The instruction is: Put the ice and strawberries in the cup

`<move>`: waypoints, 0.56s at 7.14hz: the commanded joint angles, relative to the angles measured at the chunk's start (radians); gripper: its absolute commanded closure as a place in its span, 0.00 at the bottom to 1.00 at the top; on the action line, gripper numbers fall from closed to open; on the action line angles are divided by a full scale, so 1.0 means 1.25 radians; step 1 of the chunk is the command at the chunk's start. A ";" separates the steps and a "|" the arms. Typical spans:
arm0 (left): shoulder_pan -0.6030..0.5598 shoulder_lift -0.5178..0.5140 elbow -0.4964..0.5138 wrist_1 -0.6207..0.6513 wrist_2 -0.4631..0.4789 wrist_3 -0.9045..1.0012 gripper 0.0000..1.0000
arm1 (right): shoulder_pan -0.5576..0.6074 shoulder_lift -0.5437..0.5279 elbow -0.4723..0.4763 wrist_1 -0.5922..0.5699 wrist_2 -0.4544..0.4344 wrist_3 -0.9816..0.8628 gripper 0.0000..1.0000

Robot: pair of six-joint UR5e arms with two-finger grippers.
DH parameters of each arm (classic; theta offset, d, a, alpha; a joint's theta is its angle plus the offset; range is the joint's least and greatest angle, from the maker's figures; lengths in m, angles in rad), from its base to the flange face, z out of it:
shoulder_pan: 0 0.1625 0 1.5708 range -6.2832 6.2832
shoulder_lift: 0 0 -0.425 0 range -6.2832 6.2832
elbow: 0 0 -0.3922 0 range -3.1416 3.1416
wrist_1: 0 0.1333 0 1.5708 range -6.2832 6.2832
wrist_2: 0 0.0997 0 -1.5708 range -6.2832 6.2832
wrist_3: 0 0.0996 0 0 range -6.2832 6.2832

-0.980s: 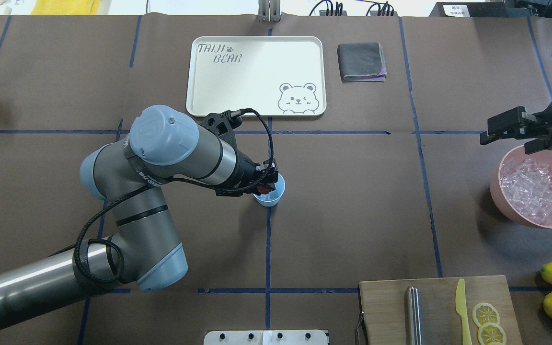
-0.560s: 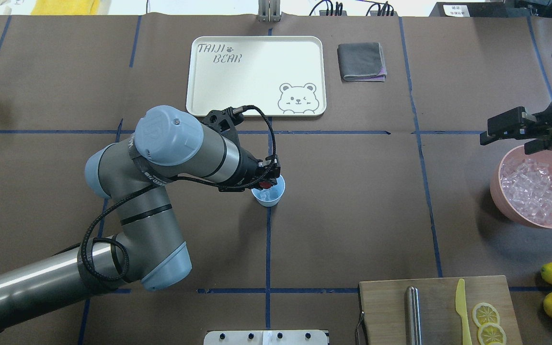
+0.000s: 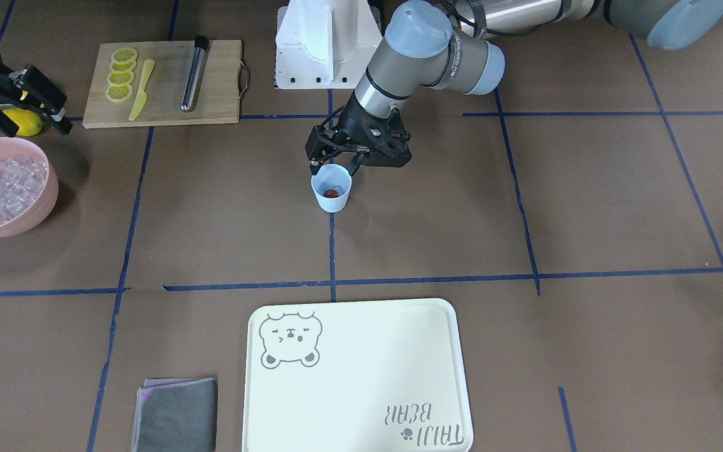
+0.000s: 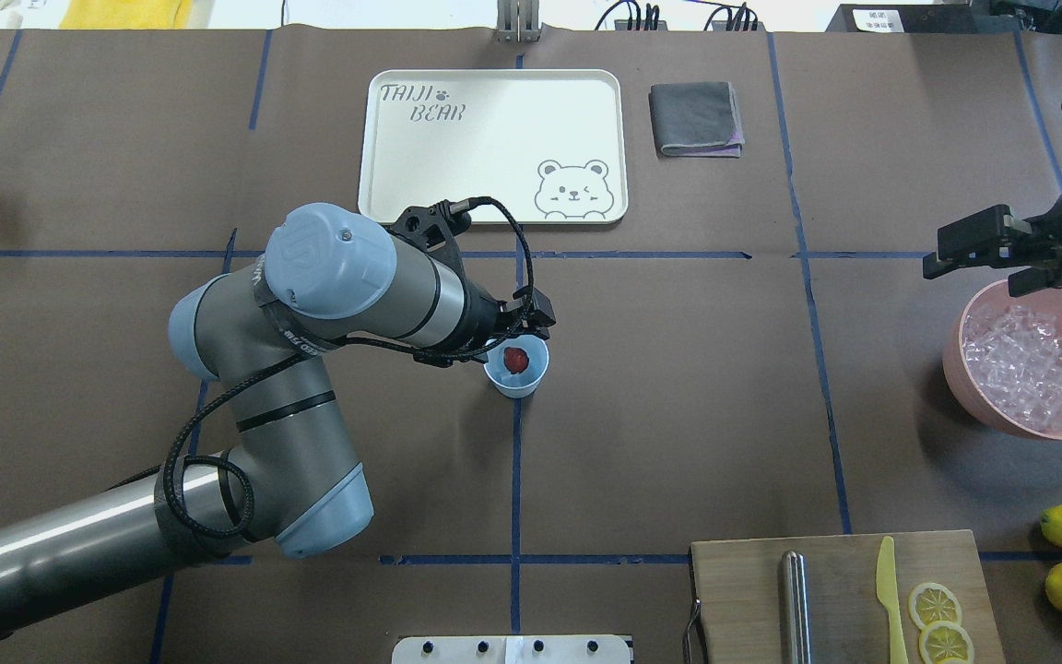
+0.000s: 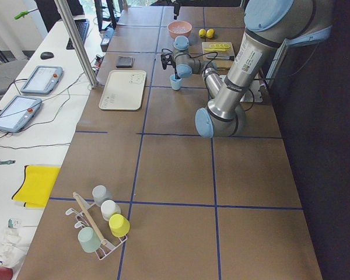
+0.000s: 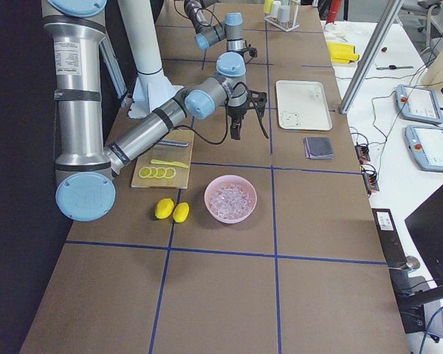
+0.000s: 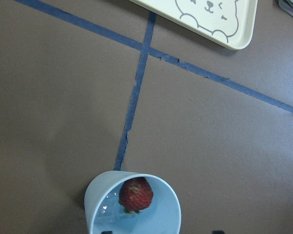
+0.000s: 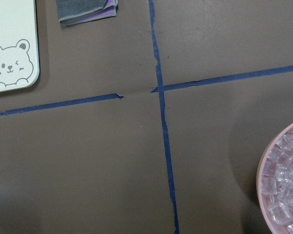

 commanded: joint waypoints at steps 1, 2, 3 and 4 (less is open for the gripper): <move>-0.023 0.010 -0.027 0.005 -0.002 0.002 0.17 | 0.007 -0.003 0.000 -0.001 0.000 -0.001 0.00; -0.060 0.051 -0.076 0.011 -0.007 0.003 0.17 | 0.034 0.000 -0.003 -0.010 0.007 -0.013 0.00; -0.104 0.140 -0.138 0.013 -0.050 0.056 0.17 | 0.083 -0.012 -0.020 -0.012 0.013 -0.069 0.00; -0.190 0.185 -0.148 0.014 -0.158 0.186 0.17 | 0.158 -0.046 -0.041 -0.012 0.051 -0.189 0.00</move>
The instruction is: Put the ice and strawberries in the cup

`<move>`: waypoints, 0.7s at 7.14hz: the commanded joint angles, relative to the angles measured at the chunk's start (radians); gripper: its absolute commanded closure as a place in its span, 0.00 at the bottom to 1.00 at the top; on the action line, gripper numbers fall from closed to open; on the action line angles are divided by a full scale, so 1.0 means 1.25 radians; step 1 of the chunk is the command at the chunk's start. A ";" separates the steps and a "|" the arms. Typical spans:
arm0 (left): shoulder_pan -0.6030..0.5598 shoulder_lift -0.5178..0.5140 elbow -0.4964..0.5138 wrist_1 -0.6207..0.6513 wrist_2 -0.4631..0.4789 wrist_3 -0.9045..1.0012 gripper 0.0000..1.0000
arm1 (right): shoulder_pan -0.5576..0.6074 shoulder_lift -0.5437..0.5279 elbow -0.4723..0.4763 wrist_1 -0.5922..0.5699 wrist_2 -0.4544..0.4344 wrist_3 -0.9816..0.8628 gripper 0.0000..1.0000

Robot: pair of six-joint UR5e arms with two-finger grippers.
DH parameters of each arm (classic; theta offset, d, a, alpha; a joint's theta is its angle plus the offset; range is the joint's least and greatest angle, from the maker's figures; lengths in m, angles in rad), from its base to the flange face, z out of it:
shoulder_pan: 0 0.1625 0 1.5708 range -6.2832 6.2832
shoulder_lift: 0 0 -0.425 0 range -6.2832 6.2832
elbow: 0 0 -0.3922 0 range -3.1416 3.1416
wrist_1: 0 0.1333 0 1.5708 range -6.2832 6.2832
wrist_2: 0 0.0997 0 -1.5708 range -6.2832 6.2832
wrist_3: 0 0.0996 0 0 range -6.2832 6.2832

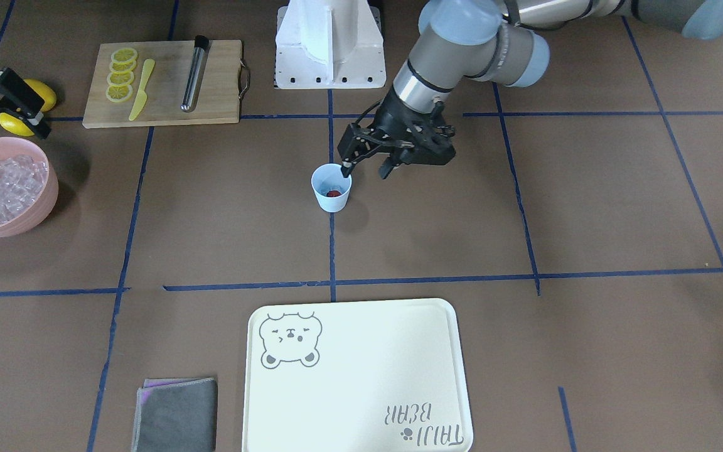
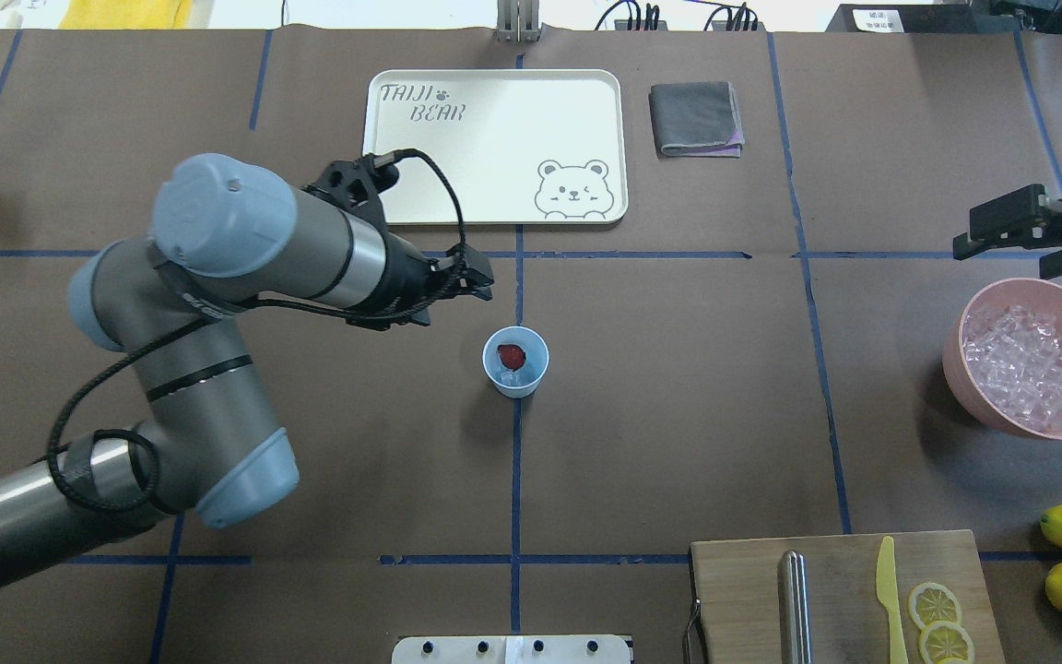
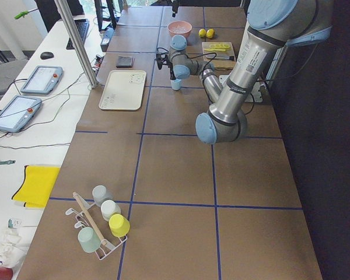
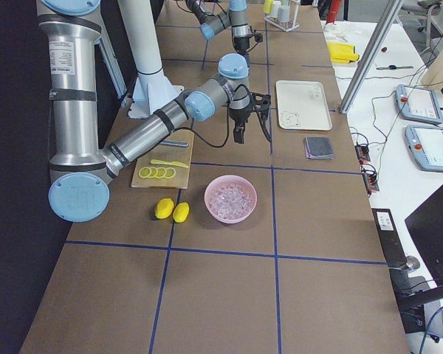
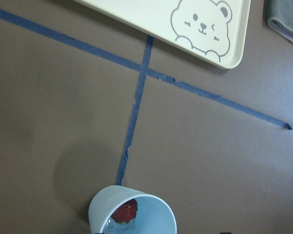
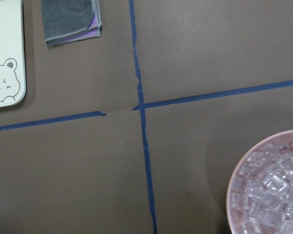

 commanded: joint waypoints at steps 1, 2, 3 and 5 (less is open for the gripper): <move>-0.193 0.154 -0.051 0.001 -0.198 0.223 0.17 | 0.162 -0.051 -0.062 -0.003 0.090 -0.221 0.00; -0.294 0.239 -0.056 0.003 -0.291 0.386 0.17 | 0.233 -0.059 -0.111 -0.013 0.144 -0.328 0.00; -0.359 0.334 -0.054 0.003 -0.307 0.571 0.17 | 0.274 -0.061 -0.148 -0.038 0.157 -0.454 0.00; -0.495 0.430 -0.043 0.051 -0.307 0.876 0.17 | 0.350 -0.060 -0.180 -0.137 0.124 -0.686 0.00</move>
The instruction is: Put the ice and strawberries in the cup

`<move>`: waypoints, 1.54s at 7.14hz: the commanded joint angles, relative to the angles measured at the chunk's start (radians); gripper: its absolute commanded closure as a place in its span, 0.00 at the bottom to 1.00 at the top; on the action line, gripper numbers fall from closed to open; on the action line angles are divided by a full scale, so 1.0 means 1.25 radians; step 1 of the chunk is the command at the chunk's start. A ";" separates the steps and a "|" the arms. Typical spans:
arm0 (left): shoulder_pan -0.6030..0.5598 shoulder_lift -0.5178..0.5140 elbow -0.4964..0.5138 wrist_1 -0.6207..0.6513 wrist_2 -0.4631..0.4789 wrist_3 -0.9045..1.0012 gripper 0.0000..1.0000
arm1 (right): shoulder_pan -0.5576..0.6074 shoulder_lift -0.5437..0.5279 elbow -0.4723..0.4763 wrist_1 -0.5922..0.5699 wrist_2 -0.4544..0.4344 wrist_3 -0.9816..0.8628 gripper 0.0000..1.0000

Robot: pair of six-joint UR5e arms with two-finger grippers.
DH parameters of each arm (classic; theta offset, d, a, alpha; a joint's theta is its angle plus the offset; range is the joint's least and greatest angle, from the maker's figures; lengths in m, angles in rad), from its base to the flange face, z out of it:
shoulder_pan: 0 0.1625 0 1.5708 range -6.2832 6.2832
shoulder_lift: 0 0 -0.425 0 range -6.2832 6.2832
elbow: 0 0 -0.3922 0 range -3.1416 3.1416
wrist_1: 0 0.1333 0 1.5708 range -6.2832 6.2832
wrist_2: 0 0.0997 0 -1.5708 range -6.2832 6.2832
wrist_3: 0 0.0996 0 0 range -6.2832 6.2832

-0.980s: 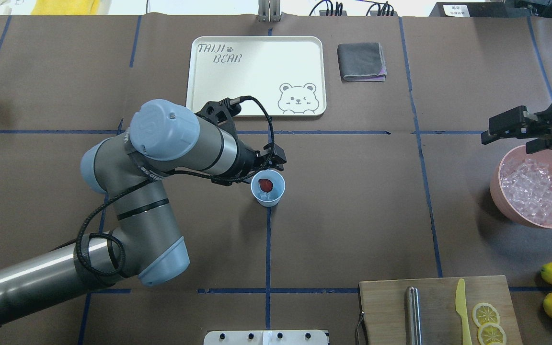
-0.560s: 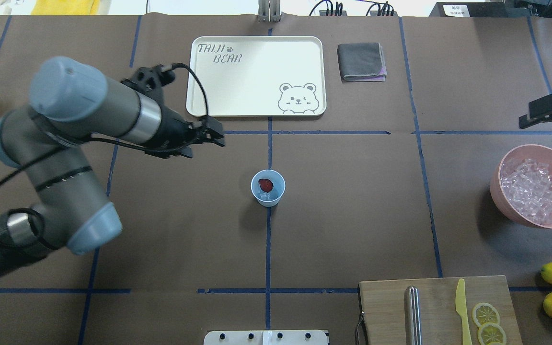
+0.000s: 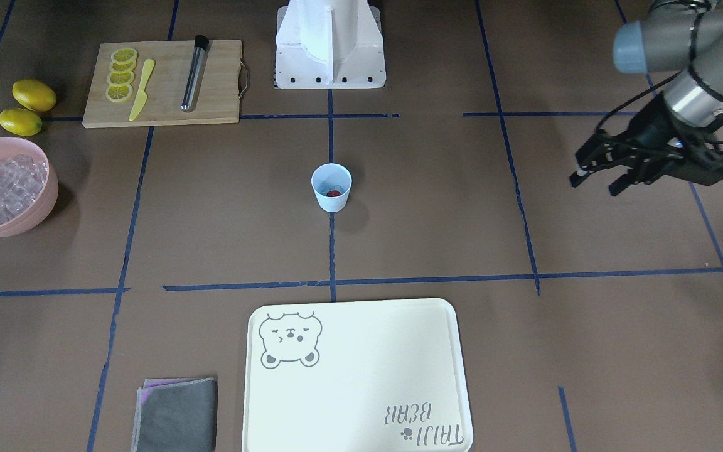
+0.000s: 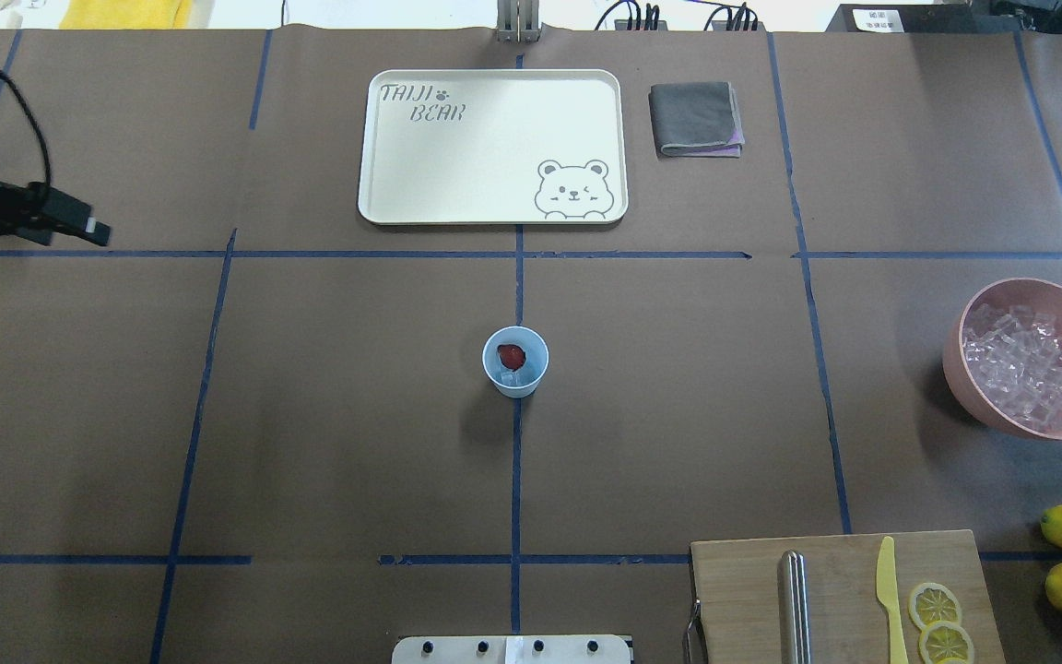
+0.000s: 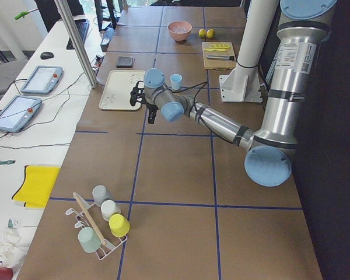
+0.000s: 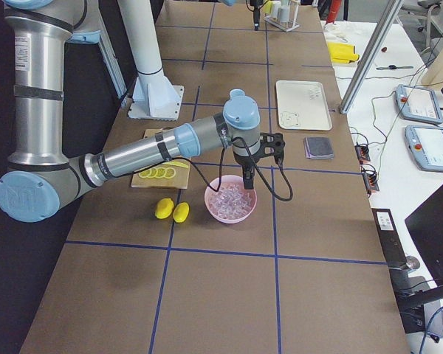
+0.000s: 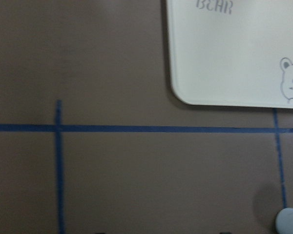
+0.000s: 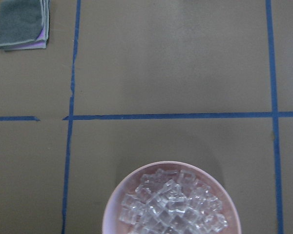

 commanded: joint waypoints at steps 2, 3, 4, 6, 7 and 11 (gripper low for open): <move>-0.252 0.110 0.004 0.241 0.010 0.555 0.17 | 0.051 -0.001 -0.035 -0.135 -0.090 -0.265 0.00; -0.313 0.106 0.007 0.397 0.027 0.701 0.17 | 0.051 -0.008 -0.035 -0.137 -0.090 -0.268 0.00; -0.328 0.101 0.001 0.511 0.035 0.767 0.17 | 0.051 -0.011 -0.059 -0.136 -0.091 -0.268 0.00; -0.341 0.104 0.003 0.636 0.020 0.771 0.17 | 0.050 -0.005 -0.075 -0.134 -0.089 -0.260 0.00; -0.341 0.114 0.007 0.670 -0.074 0.766 0.17 | 0.050 -0.007 -0.087 -0.129 -0.084 -0.256 0.00; -0.350 0.142 -0.007 0.668 -0.093 0.764 0.00 | 0.037 -0.005 -0.086 -0.126 -0.082 -0.267 0.00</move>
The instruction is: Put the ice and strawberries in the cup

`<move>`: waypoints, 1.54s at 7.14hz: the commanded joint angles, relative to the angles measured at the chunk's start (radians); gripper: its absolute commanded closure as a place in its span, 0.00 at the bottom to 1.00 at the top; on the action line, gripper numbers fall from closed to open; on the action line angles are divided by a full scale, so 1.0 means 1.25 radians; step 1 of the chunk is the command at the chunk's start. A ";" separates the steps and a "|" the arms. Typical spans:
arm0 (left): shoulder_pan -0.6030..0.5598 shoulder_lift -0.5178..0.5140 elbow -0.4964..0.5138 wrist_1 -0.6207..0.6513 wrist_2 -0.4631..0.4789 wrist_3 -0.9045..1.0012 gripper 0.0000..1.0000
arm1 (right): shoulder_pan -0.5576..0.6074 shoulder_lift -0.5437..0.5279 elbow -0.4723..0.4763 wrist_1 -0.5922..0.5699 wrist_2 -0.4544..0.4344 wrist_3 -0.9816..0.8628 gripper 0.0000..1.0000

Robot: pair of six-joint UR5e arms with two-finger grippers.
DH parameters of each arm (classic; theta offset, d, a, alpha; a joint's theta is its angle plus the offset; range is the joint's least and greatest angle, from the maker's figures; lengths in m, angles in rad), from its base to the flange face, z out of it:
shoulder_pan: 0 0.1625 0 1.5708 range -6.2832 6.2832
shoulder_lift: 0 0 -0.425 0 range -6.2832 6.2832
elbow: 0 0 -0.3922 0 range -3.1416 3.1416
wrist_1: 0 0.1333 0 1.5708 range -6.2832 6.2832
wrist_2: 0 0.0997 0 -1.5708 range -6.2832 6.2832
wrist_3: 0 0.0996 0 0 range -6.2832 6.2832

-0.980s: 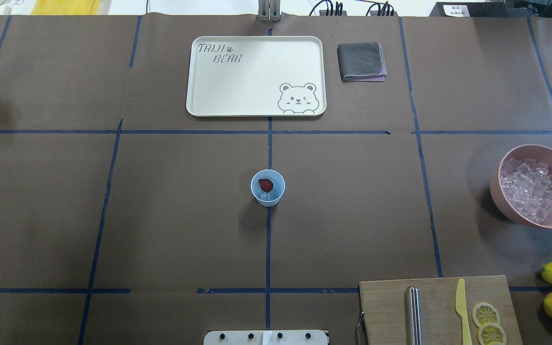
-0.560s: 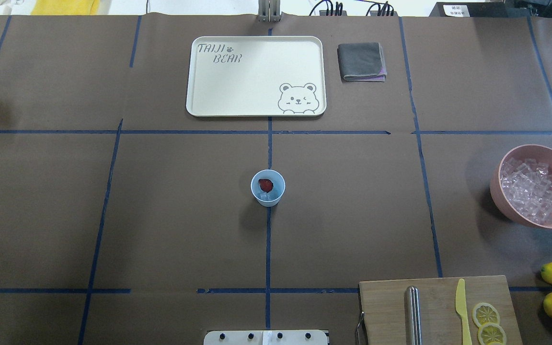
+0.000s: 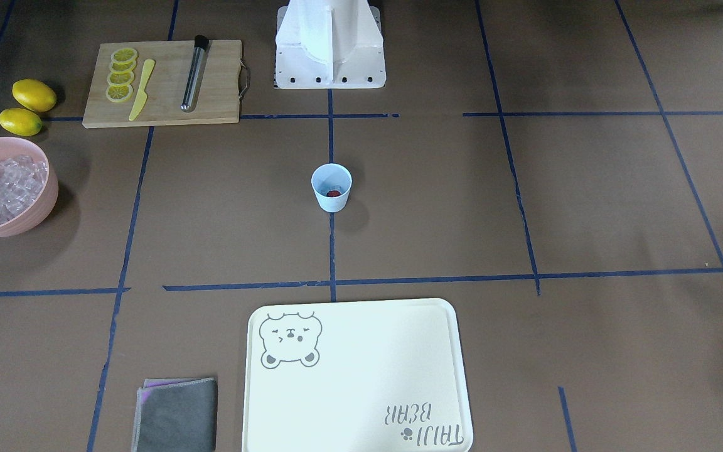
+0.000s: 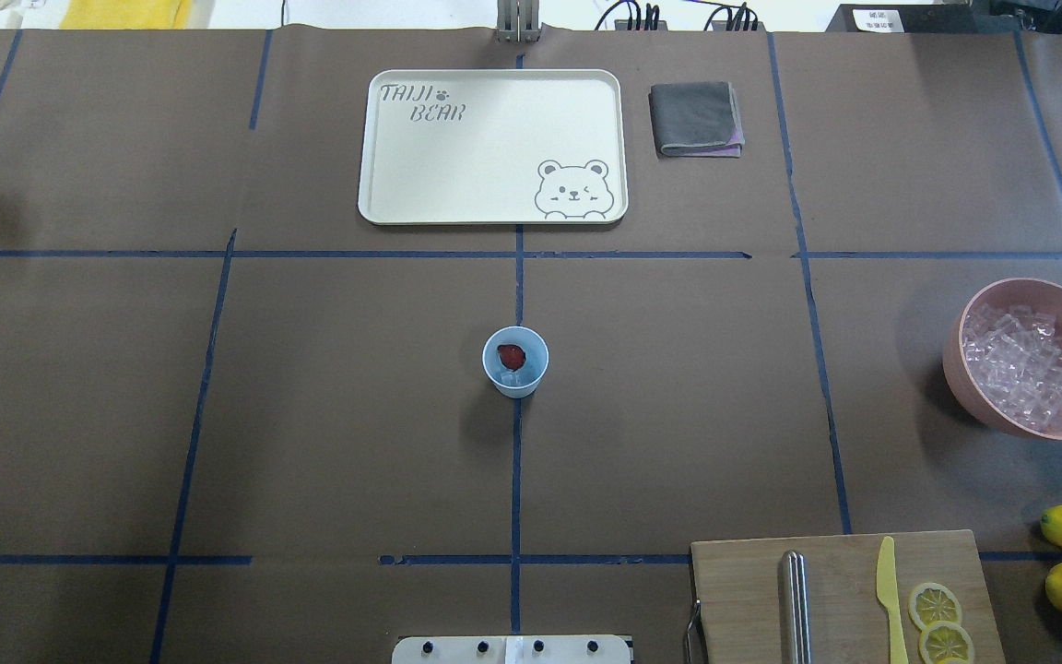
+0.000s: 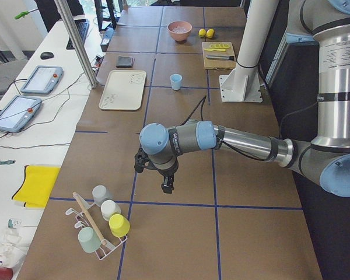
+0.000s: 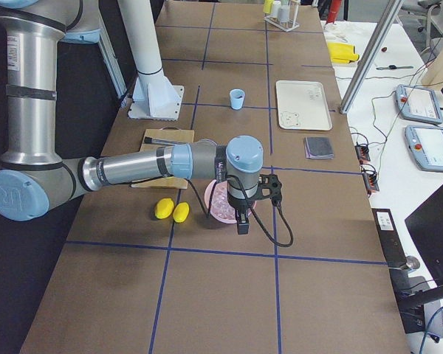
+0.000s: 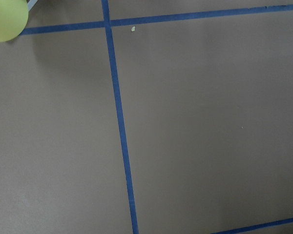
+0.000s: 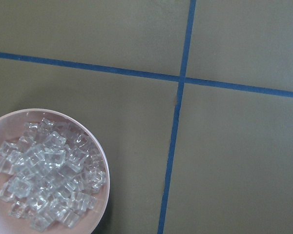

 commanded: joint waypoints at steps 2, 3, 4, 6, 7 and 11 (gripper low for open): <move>-0.002 0.002 0.017 -0.002 -0.003 -0.003 0.00 | -0.034 0.001 0.000 0.002 -0.003 -0.002 0.00; -0.003 0.001 0.017 -0.031 -0.003 -0.041 0.00 | -0.034 -0.005 -0.003 0.035 -0.003 -0.002 0.00; -0.003 0.005 0.027 -0.089 -0.001 -0.073 0.00 | -0.034 -0.007 -0.011 0.046 0.010 0.000 0.00; -0.003 0.008 0.052 -0.155 -0.001 -0.109 0.00 | -0.034 -0.021 -0.016 0.048 -0.001 -0.002 0.00; -0.004 0.008 0.048 -0.156 -0.003 -0.108 0.00 | -0.034 -0.021 -0.023 0.049 -0.003 -0.001 0.00; -0.003 0.034 0.034 -0.197 0.012 -0.106 0.00 | -0.034 -0.018 -0.027 0.048 0.003 0.004 0.00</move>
